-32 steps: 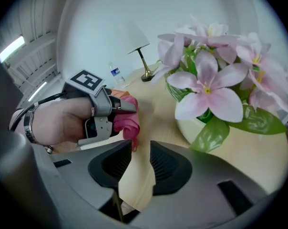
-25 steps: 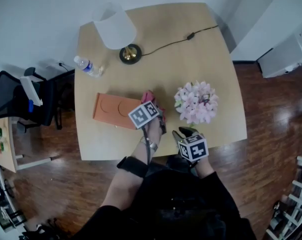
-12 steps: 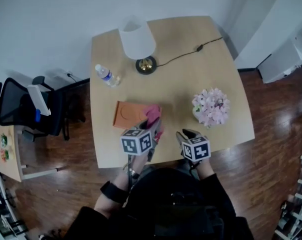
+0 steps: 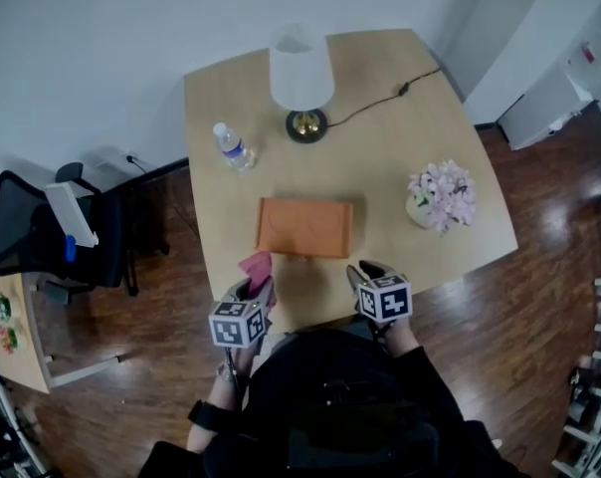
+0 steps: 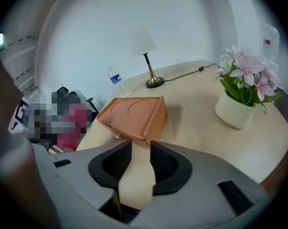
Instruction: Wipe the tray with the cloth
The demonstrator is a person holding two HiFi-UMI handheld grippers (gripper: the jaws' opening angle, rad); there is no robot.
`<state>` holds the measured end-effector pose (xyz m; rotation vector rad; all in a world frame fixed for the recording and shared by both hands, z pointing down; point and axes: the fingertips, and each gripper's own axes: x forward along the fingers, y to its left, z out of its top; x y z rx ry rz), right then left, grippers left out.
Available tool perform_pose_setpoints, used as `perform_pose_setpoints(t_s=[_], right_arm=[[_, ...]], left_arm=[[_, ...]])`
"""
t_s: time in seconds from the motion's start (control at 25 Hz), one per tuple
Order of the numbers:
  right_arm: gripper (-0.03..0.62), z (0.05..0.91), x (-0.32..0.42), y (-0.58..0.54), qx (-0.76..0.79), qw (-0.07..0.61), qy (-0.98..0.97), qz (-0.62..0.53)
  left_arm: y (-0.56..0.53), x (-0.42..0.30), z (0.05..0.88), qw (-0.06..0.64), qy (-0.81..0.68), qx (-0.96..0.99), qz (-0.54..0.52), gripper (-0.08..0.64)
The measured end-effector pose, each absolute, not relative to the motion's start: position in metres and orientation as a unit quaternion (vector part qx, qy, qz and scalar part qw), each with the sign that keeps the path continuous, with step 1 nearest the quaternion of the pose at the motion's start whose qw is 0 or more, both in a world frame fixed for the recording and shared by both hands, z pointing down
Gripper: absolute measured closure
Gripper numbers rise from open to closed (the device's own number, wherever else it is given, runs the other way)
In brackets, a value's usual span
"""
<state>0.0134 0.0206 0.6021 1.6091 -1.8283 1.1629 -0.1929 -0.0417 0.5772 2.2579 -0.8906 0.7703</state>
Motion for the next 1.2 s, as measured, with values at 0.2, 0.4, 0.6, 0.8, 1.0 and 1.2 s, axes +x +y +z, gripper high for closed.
perform_pose_setpoints(t_s=[0.2, 0.4, 0.6, 0.8, 1.0, 1.2], right_arm=[[0.459, 0.598, 0.001, 0.018, 0.580, 0.228, -0.659, 0.422], [0.459, 0.595, 0.014, -0.007, 0.593, 0.234, -0.653, 0.409], [0.459, 0.593, 0.016, -0.024, 0.586, 0.245, -0.660, 0.401], [0.459, 0.590, 0.021, -0.028, 0.585, 0.242, -0.662, 0.402], [0.459, 0.591, 0.030, -0.030, 0.590, 0.240, -0.654, 0.408], [0.459, 0.590, 0.041, -0.031, 0.596, 0.230, -0.651, 0.411]], left_arm=[[-0.069, -0.220, 0.583, 0.289, -0.346, 0.843, 0.294, 0.469], [-0.113, -0.232, 0.588, 0.286, -0.372, 0.832, 0.297, 0.469], [-0.154, -0.230, 0.601, 0.293, -0.365, 0.828, 0.310, 0.469], [-0.202, -0.212, 0.589, 0.293, -0.351, 0.839, 0.296, 0.469], [-0.221, -0.167, 0.578, 0.264, -0.322, 0.849, 0.324, 0.469], [-0.217, -0.128, 0.586, 0.268, -0.313, 0.850, 0.328, 0.469]])
